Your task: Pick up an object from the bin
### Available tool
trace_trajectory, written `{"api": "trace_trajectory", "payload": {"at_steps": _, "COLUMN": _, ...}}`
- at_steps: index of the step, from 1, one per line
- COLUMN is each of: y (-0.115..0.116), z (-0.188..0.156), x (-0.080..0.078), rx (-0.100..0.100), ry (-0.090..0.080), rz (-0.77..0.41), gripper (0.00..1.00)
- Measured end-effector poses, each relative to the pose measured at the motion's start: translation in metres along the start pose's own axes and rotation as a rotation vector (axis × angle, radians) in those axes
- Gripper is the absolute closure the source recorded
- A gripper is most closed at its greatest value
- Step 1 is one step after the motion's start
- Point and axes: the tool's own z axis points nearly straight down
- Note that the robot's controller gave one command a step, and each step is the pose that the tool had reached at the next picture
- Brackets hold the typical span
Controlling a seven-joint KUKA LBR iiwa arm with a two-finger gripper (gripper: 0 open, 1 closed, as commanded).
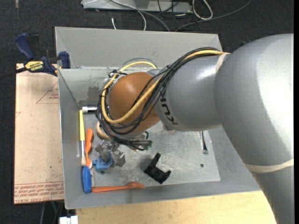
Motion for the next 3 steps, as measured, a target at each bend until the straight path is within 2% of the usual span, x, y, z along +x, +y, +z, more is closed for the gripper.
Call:
{"api": "trace_trajectory", "payload": {"at_steps": 1, "y": 0.002, "z": -0.018, "x": 0.002, "rx": -0.005, "ry": 0.008, "rz": 0.001, "gripper": 1.0}}
{"api": "trace_trajectory", "payload": {"at_steps": 3, "y": 0.001, "z": -0.068, "x": -0.001, "rx": 0.0, "ry": -0.003, "rz": 0.003, "gripper": 1.0}}
